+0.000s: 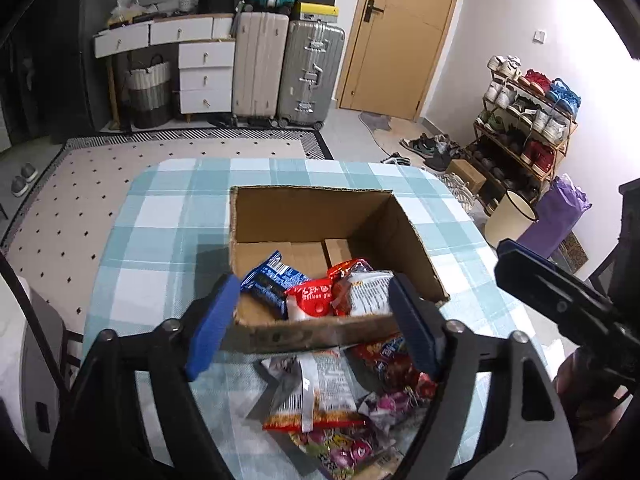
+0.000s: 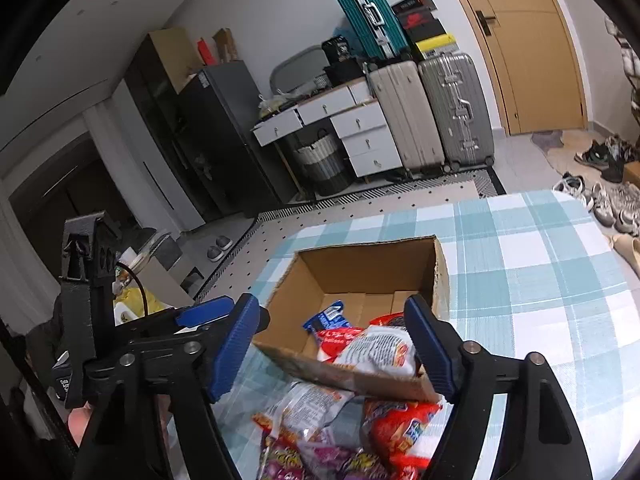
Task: Organize snacks
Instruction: 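Carry both packets into the box and open both tools, then withdraw both tools from the box toward the remaining snacks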
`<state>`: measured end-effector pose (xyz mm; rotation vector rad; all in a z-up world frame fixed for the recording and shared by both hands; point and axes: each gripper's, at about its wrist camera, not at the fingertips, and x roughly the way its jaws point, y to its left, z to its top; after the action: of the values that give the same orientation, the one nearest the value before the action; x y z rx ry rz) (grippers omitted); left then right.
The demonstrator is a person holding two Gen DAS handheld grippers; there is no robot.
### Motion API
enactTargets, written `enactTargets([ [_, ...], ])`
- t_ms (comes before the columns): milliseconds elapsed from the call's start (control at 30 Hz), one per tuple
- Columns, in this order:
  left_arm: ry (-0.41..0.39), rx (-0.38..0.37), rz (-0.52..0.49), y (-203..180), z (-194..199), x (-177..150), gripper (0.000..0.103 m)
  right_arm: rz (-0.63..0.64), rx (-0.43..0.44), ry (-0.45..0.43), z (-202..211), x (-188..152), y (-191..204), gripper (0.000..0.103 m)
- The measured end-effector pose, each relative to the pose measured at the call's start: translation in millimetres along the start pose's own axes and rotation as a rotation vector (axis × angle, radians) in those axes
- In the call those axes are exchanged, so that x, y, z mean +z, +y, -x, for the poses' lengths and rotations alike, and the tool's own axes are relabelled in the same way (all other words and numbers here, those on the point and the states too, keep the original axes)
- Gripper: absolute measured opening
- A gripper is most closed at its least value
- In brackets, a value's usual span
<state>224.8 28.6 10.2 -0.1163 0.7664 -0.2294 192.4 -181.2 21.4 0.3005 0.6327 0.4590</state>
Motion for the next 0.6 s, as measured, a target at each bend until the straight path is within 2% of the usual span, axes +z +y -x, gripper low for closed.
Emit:
enactTargets([
  [300,-0.044,0.034,-0.025,-14,64,-27,0.083,0.049,0.014,-0.037,46,-21,33,0.085],
  [600,-0.069,0.064,-0.022,-24,123,-68,0.089,0.087,0.026,-0.071,90,-52,64,0.09],
])
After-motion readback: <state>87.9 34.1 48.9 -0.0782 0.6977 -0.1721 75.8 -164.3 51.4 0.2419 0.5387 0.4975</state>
